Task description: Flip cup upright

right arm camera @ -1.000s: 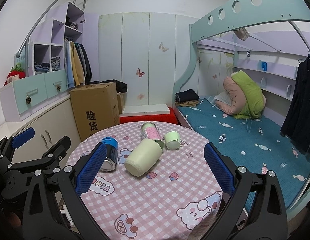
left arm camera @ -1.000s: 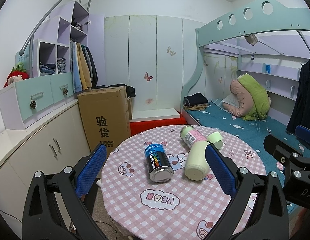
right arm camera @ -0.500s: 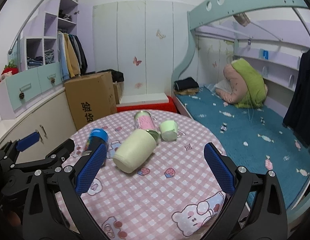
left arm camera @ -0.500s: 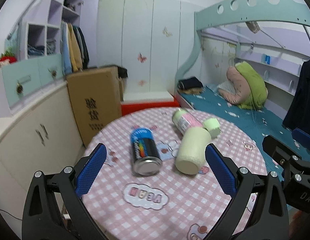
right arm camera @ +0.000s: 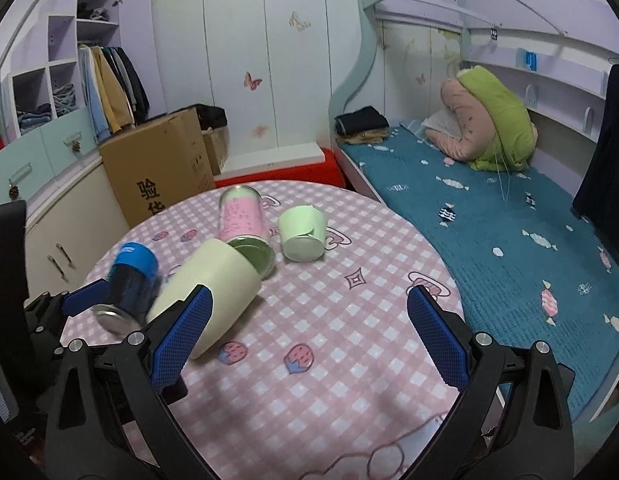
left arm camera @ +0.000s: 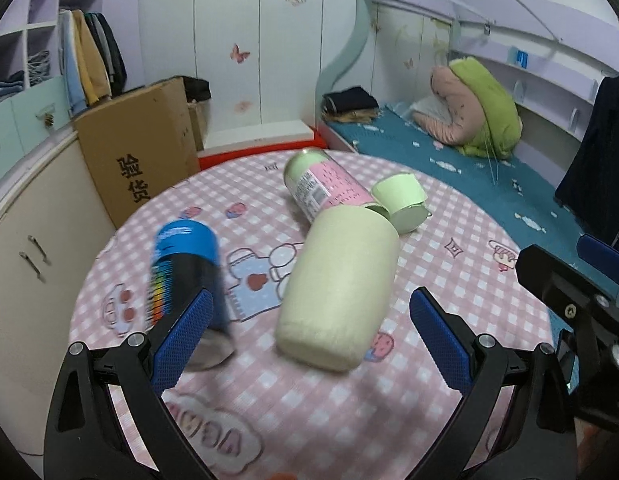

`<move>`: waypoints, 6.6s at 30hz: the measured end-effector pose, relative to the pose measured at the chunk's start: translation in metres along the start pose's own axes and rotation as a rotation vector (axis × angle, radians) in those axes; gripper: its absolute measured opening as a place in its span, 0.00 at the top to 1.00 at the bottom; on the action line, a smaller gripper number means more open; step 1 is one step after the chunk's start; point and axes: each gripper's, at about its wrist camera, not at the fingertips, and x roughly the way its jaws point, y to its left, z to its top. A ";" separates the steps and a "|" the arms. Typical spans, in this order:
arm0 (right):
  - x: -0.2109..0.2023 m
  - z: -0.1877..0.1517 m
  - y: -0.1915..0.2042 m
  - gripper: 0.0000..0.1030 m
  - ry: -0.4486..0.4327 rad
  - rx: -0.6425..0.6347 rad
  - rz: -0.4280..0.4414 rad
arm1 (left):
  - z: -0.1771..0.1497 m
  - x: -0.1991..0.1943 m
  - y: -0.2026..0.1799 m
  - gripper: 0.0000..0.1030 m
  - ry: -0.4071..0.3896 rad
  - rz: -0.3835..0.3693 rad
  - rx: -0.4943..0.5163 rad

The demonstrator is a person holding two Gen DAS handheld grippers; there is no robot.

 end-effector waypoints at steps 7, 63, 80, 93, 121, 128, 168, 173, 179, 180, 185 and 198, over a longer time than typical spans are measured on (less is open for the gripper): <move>0.043 -0.001 -0.008 0.05 0.075 0.010 0.037 | 0.005 0.035 -0.013 0.08 0.061 -0.007 0.014; 0.020 -0.018 0.047 0.05 0.266 0.101 0.223 | -0.054 -0.064 0.072 0.08 0.022 -0.020 -0.216; 0.088 -0.027 0.078 0.06 0.410 0.126 0.258 | -0.052 -0.019 0.122 0.08 0.046 -0.023 -0.247; 0.077 -0.027 0.086 0.22 0.369 0.073 0.272 | -0.053 -0.026 0.123 0.08 0.036 -0.014 -0.254; -0.007 -0.026 0.084 0.22 0.160 -0.061 0.183 | -0.057 -0.068 0.115 0.08 0.000 0.013 -0.228; -0.014 -0.023 0.083 0.19 0.146 -0.062 0.180 | -0.056 -0.081 0.111 0.08 -0.025 0.012 -0.212; -0.148 -0.003 0.046 0.10 -0.103 -0.071 0.143 | -0.045 -0.186 0.065 0.08 -0.283 -0.012 -0.098; -0.154 -0.004 0.047 0.09 -0.112 -0.075 0.141 | -0.047 -0.191 0.066 0.08 -0.291 -0.002 -0.096; -0.159 -0.004 0.046 0.07 -0.122 -0.081 0.136 | -0.048 -0.193 0.067 0.08 -0.300 0.013 -0.099; -0.160 -0.005 0.047 0.07 -0.123 -0.081 0.136 | -0.048 -0.193 0.067 0.08 -0.301 0.015 -0.098; -0.162 -0.005 0.047 0.07 -0.123 -0.078 0.137 | -0.048 -0.194 0.067 0.08 -0.308 0.027 -0.097; -0.161 -0.004 0.047 0.07 -0.122 -0.076 0.137 | -0.046 -0.195 0.068 0.08 -0.317 0.030 -0.093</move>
